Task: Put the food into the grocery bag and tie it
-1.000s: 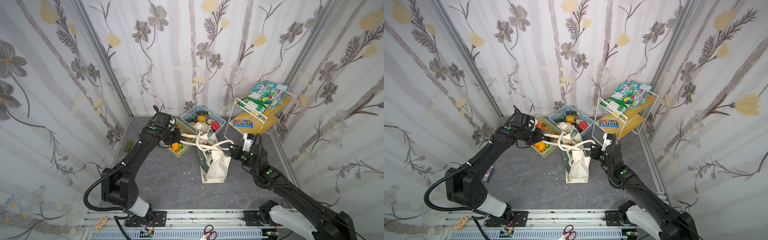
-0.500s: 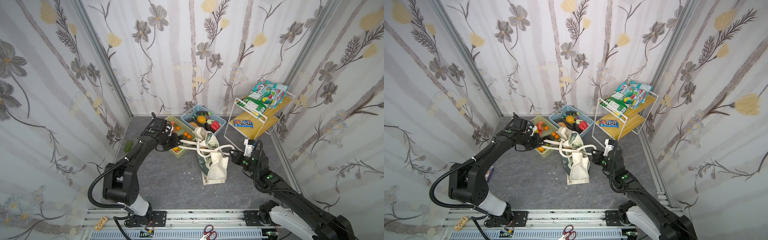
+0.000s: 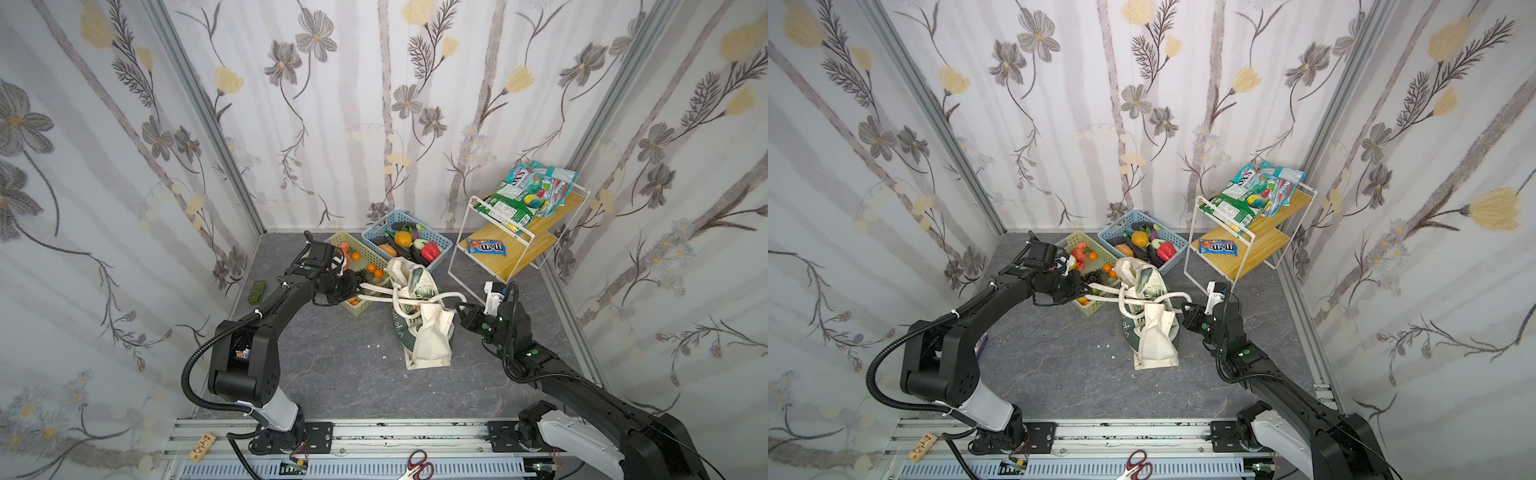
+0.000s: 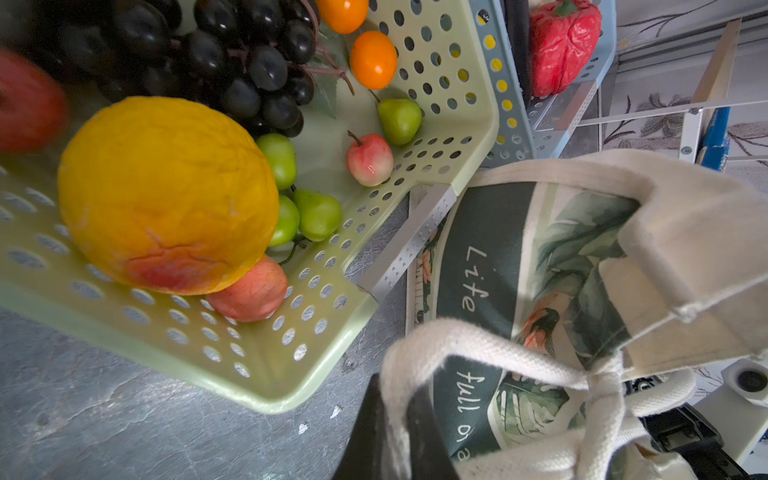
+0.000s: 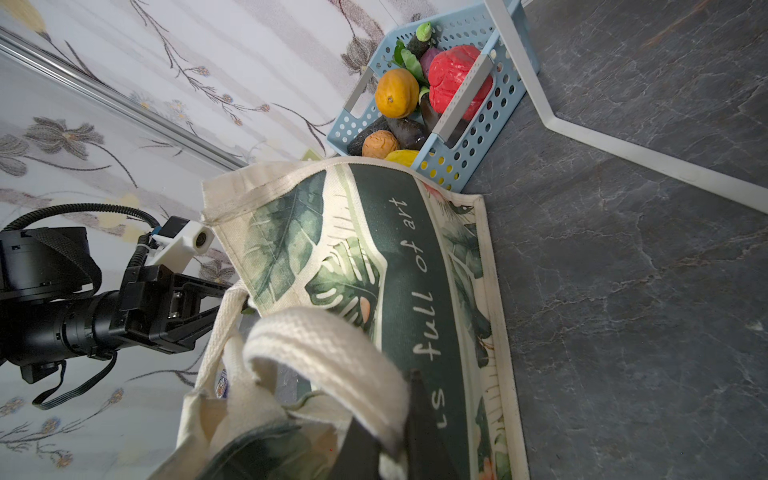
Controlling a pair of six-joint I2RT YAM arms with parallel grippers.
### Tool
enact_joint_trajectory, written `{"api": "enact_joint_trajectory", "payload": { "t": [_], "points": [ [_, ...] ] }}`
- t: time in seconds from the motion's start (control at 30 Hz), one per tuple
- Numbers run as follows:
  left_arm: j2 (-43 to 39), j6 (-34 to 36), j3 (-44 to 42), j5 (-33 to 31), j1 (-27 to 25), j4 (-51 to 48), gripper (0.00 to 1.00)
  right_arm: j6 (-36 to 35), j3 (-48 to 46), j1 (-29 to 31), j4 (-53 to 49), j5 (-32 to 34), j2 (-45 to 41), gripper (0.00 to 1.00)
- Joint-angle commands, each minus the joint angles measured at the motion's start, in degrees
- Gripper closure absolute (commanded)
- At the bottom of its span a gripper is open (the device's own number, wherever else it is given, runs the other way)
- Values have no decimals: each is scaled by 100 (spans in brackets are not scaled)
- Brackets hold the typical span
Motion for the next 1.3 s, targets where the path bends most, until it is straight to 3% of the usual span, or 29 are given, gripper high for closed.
{"api": "enact_joint_trajectory", "payload": {
  "t": [0.0, 0.2, 0.37, 0.43, 0.6, 0.83, 1.07, 1.27],
  "points": [
    [5, -57, 15, -1125, 132, 138, 100, -183, 12, -62, -599, 874, 38, 93],
    [-242, -21, 414, -1030, 78, -182, 99, -542, 483, -62, -953, 697, -6, 86],
    [-488, 37, 749, -1013, 75, -454, 86, -852, 996, -71, -1397, 508, 24, 74],
    [-493, 73, 879, -950, 74, -582, 69, -907, 1121, -95, -1578, 533, 62, 65],
    [-500, 131, 1017, -755, 83, -759, 48, -1128, 1267, -159, -1720, 387, 52, 57],
    [-664, 127, 1284, -141, 206, -856, 37, -1784, 1630, -178, -2067, -137, -200, 44],
    [-693, 262, 1906, -368, 228, -1184, 35, -2487, 2155, -282, -2810, -890, -504, 37],
    [-627, 372, 2101, -621, 256, -1318, 34, -2595, 2053, -500, -3283, -1374, -905, 36]
  ]
}}
